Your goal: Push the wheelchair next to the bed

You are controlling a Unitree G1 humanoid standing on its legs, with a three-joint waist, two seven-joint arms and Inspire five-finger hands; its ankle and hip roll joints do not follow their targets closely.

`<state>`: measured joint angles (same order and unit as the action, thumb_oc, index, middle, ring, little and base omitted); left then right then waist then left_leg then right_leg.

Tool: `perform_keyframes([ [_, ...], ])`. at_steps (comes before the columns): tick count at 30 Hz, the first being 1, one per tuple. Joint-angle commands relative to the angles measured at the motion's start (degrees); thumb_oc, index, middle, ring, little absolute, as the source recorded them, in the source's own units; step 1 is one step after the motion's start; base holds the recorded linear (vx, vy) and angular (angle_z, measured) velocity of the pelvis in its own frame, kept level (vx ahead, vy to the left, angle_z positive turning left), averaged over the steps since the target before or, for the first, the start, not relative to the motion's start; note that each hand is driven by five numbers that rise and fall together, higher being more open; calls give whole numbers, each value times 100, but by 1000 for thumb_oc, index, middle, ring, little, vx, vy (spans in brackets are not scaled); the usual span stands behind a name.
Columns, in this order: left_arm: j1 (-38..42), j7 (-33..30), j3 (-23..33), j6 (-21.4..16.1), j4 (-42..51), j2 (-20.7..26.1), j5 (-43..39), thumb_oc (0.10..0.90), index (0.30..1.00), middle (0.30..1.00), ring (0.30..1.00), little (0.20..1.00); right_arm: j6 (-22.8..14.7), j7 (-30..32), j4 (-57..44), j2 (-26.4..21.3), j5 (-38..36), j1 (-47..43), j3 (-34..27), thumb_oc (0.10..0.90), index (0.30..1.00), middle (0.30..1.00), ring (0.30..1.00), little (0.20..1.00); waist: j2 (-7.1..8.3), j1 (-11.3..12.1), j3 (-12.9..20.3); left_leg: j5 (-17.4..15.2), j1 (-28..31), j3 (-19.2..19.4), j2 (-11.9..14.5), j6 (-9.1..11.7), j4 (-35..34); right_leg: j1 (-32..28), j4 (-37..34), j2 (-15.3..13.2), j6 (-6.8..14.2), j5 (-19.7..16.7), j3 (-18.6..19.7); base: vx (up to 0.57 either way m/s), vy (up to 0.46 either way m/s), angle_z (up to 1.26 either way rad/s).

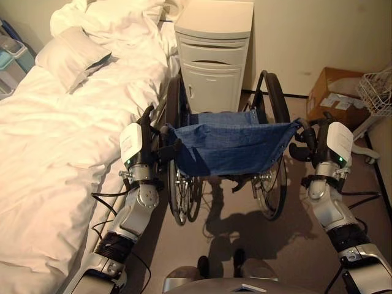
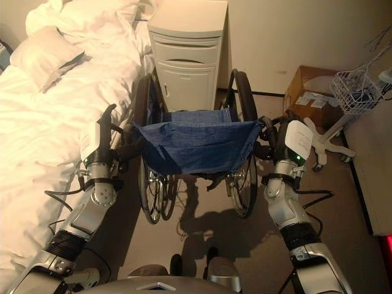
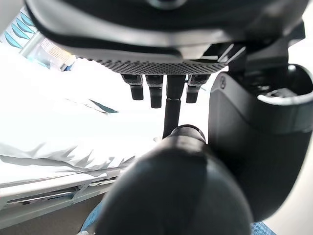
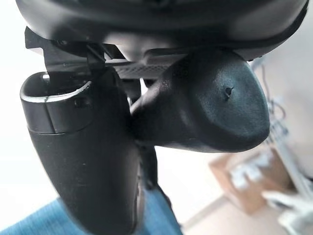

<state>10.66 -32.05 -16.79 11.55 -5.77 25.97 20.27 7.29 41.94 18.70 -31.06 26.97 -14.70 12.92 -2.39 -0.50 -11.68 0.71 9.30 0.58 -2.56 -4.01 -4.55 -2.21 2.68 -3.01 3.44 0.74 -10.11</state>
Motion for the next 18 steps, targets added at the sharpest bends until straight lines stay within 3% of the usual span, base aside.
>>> perform_keyframes([
  [1, 349, -1213, 1417, -287, -392, 1338, 1052, 800, 900, 900, 900, 900, -776, 1635, -370, -618, 562, -404, -444, 800, 900, 900, 900, 900, 150, 173, 540, -776, -49, 331, -213, 134, 428, -338, -26, 42, 206, 310, 225, 15, -1, 3],
  [3, 331, -1054, 1464, -502, -386, 1247, 255, 800, 900, 900, 900, 900, -893, 1481, -359, -601, 283, -346, -448, 800, 900, 900, 900, 900, 154, 176, 553, -778, -50, 317, -221, 129, 425, -344, -36, 43, 206, 322, 228, 0, 0, 0],
  [4, 259, -841, 1567, -720, -343, 1062, -560, 800, 900, 900, 900, 900, -1034, 1428, -326, -544, 157, -262, -485, 800, 900, 900, 900, 900, 153, 176, 563, -773, -44, 317, -218, 132, 411, -354, -48, 49, 200, 332, 224, 0, 0, 0],
  [6, 122, -607, 1725, -913, -260, 815, -1150, 800, 900, 900, 900, 900, -1207, 1230, -323, -462, -143, -146, -595, 800, 900, 900, 900, 900, 153, 184, 569, -767, -38, 313, -211, 135, 410, -370, -56, 57, 187, 340, 223, 0, 0, 0],
  [8, -85, -231, 1899, -1135, -130, 479, -1786, 800, 900, 900, 900, 900, -1445, 682, -329, -230, -885, 52, -760, 800, 900, 900, 900, 900, 154, 186, 553, -762, -28, 304, -202, 146, 422, -391, -52, 61, 174, 345, 240, 0, 0, 0],
  [10, -218, 173, 1996, -1107, 47, 274, -2356, 800, 900, 900, 900, 900, -1549, 47, -385, -21, -1561, 205, -884, 800, 900, 900, 900, 900, 146, 183, 529, -737, -14, 300, -190, 154, 408, -409, -59, 62, 158, 339, 236, 0, 0, 0],
  [18, -150, 991, 2077, -1323, -23, 231, -3364, 800, 900, 900, 900, 900, -1373, -1298, -469, 83, -2668, 60, -960, 800, 900, 900, 900, 900, 140, 192, 471, -683, -4, 316, -173, 171, 405, -440, -58, 46, 135, 322, 203, 0, 0, 0],
])
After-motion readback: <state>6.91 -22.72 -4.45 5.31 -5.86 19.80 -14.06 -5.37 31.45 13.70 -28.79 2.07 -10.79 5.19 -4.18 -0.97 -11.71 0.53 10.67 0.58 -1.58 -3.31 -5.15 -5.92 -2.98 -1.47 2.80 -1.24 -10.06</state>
